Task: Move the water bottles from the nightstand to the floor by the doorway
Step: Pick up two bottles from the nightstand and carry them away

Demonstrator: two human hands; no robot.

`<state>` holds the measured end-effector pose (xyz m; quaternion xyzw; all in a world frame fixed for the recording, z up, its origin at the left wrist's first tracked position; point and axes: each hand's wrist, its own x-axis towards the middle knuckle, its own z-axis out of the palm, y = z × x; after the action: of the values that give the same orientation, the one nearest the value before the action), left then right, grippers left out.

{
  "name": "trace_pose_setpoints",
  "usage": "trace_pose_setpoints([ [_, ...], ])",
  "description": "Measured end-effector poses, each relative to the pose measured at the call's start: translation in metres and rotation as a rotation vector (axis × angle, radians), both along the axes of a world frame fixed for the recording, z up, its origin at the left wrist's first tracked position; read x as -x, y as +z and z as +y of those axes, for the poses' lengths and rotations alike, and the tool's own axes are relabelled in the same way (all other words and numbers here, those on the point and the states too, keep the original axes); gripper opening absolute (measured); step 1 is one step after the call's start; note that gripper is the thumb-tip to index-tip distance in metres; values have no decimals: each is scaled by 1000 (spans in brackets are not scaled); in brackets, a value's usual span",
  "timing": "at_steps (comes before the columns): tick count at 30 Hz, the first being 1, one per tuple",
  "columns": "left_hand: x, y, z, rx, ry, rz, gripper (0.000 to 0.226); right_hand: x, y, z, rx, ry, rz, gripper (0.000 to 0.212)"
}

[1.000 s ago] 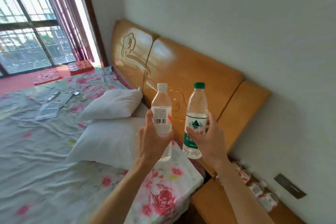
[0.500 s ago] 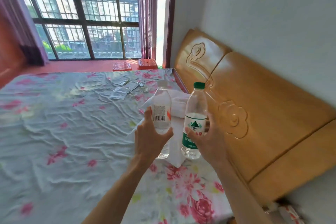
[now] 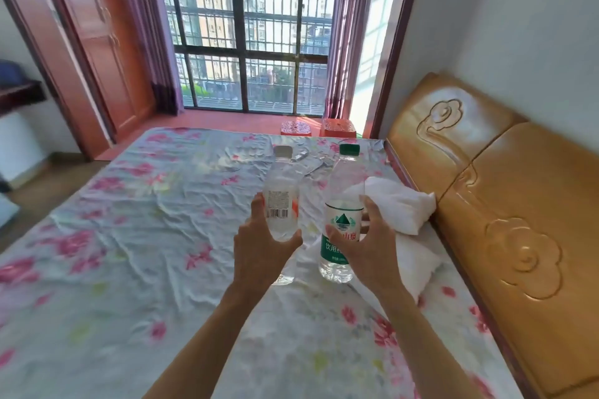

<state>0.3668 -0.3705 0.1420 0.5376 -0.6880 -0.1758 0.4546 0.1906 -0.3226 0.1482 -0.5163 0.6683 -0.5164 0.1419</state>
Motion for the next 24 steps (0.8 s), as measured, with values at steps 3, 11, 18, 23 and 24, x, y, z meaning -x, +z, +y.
trace_pose_setpoints([
  [3, -46, 4, -6, 23, 73, -3, 86, -42, 3, -23, 12, 82, -7, 84],
  [11, -170, 5, -10, 37, 322, 2, 96, -161, 8, -74, 43, 329, 9, 84],
  [18, -266, 7, 1, 44, 586, 6, 96, -269, 3, -108, 50, 583, 25, 77],
  [23, -329, 12, 15, 64, 725, 32, 88, -345, 8, -128, 52, 769, 5, 73],
  [24, -341, 13, 17, 69, 757, 42, 87, -361, 8, -133, 51, 807, -12, 74],
])
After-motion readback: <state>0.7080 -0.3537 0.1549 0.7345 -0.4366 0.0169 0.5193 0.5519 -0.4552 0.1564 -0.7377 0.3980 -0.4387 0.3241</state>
